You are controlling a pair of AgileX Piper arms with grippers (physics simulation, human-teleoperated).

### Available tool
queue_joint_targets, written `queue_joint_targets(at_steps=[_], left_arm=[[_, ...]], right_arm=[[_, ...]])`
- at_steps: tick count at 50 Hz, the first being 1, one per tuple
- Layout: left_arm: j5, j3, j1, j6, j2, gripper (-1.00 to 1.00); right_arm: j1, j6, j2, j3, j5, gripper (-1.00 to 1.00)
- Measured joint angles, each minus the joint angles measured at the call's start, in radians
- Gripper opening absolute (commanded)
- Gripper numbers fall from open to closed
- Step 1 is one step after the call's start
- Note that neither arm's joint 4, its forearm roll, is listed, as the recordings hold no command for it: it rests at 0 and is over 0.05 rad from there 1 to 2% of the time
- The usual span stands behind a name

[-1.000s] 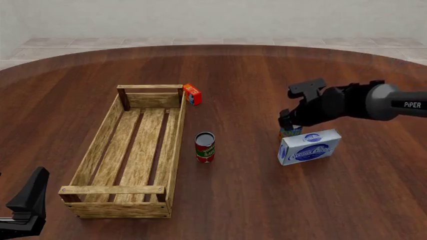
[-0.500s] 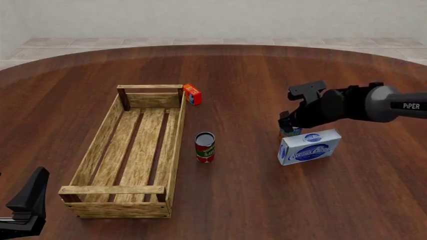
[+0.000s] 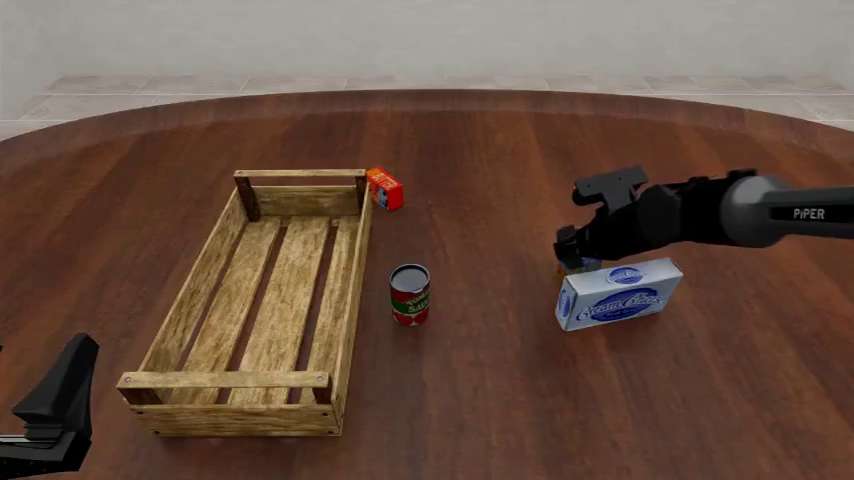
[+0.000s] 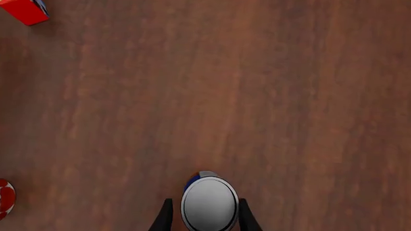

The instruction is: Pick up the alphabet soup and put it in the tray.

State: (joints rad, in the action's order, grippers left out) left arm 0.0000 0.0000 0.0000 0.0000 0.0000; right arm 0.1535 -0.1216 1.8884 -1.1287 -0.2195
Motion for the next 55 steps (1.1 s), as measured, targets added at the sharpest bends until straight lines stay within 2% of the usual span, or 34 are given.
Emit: queue_joint_targets(at_steps=[14, 15, 35, 55], left_arm=[[0.0, 0.0, 0.0, 0.0, 0.0, 1.0], [0.0, 0.0, 0.0, 0.0, 0.0, 1.0], [0.0, 0.0, 0.0, 0.0, 0.0, 1.0], [0.0, 0.0, 0.0, 0.0, 0.0, 1.0]], right_arm=[[-0.007, -0.001, 0.029, -0.003, 0.017, 1.0], [-0.006, 0.0, 0.03, -0.001, 0.019, -1.0], [-0.004, 0.003, 0.026, 0.011, 0.046, -1.0], [0.032, -0.04, -0.047, 0.0, 0.033, -1.0]])
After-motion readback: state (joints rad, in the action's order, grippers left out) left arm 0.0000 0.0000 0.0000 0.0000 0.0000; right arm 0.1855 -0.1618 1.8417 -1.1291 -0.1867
